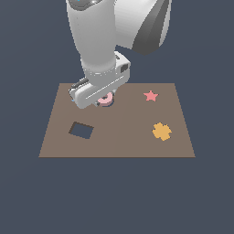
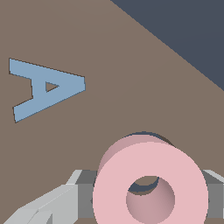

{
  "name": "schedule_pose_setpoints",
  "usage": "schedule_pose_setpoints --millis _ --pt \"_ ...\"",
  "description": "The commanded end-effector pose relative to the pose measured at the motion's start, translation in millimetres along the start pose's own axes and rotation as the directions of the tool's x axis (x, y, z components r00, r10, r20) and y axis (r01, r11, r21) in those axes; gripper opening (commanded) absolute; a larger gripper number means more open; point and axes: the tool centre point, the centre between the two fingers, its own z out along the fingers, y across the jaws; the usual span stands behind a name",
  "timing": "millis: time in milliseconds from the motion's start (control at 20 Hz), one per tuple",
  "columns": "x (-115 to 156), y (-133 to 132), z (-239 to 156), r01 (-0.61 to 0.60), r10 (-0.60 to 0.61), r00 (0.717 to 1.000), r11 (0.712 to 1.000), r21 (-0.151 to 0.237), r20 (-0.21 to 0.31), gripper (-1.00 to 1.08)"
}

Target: Insert a designated object into the corresponding slot on a board.

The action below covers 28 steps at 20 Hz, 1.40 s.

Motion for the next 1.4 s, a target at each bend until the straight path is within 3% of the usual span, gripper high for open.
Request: schedule_pose_setpoints --millis 0,850,900,1350 --pt "0 2 0 -0.04 0.04 0.999 0.999 0.0 0.0 -1.0" --pt "-1 5 10 -0.095 0.095 0.996 0.996 -0.001 0.0 -1.0" --pt "-1 5 10 -0.095 0.095 0.996 0.996 -0.001 0.0 1.0" --pt "-1 5 10 -0.095 0.095 0.996 0.996 -0.001 0.0 1.0"
